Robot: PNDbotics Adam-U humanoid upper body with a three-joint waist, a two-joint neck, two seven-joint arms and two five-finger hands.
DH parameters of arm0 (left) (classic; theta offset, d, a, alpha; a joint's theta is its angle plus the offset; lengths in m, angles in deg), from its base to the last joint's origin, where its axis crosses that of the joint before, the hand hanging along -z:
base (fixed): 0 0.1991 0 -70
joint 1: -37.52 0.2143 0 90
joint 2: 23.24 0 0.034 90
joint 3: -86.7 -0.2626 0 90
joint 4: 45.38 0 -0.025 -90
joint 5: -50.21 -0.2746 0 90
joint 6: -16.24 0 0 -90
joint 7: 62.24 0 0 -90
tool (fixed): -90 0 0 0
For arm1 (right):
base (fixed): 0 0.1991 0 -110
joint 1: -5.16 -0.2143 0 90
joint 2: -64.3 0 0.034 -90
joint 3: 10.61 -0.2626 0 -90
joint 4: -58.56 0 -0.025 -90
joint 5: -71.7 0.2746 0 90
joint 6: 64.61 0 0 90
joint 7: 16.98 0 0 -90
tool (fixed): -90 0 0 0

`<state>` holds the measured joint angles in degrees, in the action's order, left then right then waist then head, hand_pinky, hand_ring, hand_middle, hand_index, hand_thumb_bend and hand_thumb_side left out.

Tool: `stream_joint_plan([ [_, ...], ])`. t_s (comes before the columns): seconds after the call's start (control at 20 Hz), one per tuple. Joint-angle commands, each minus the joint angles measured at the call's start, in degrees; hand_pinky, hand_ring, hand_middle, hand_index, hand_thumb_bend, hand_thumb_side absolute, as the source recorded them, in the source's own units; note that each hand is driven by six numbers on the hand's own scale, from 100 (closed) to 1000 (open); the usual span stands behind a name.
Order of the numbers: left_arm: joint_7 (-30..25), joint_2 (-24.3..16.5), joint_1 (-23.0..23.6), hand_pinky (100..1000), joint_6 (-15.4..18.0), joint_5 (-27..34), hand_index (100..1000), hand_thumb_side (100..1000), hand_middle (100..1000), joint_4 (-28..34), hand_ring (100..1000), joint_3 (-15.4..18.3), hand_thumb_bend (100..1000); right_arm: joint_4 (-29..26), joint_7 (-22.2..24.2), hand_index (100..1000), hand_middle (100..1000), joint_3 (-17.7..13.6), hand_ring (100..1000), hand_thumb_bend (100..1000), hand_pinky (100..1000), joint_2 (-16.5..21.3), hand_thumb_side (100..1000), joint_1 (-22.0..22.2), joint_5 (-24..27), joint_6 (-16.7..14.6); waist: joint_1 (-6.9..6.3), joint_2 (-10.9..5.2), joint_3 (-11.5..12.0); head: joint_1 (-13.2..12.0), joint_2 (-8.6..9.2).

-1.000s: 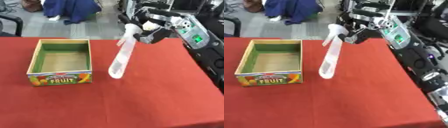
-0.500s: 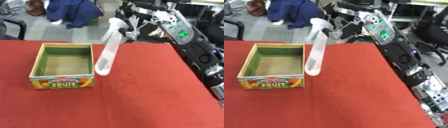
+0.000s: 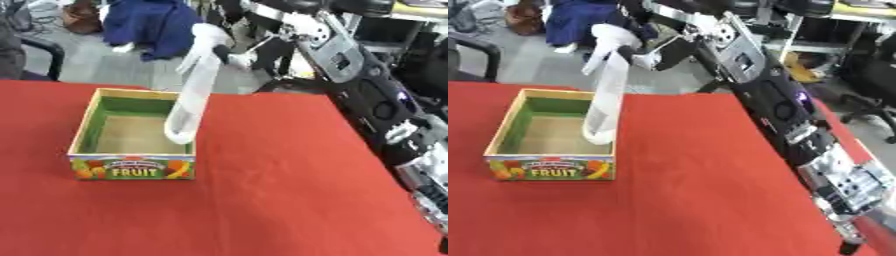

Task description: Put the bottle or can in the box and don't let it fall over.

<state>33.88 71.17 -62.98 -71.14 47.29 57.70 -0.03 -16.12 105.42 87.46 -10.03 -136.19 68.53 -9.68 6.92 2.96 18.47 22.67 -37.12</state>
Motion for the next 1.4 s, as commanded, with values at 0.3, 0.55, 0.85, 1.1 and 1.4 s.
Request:
stream_joint_plan([
  [0.3,-1.2,-1.1,-2.9,726,0.3,0.9,730,664,528,0.7,609,-0.9,298,1.8,-2.8,418,569,-0.6,556,100,359,-1.1,243,-0.8,-5.5,-6.5,0.33,0.53,1.9,2.3,0.58],
  [0.55,-1.5,-1.1,-3.6,726,0.3,1.2,730,664,527,0.7,609,-1.3,298,3.5,-10.0,486,603,-1.5,591,100,469,-2.4,136,-0.7,-11.4,-7.5,0.74,0.97,2.5,3.0,0.84],
  [0.85,-1.5,-1.2,-3.6,727,0.4,1.2,730,664,527,0.8,609,-1.2,298,3.9,-21.4,984,965,-0.1,978,100,839,-2.8,158,-0.1,-22.3,-5.7,0.91,1.19,2.3,3.1,1.03],
  [1.1,-1.5,-1.3,-3.4,727,0.3,1.1,730,664,527,0.8,609,-1.2,296,3.4,-18.0,1000,1000,0.6,1000,100,909,-3.1,377,0.4,-32.9,-6.1,0.90,1.42,1.8,3.2,0.99],
  [1.4,-1.3,-1.2,-3.1,727,0.2,0.8,730,666,527,0.8,609,-0.9,298,3.0,-20.9,1000,1000,0.5,1000,100,896,-2.9,257,1.4,-36.0,-6.1,0.70,1.62,1.0,3.1,0.85],
])
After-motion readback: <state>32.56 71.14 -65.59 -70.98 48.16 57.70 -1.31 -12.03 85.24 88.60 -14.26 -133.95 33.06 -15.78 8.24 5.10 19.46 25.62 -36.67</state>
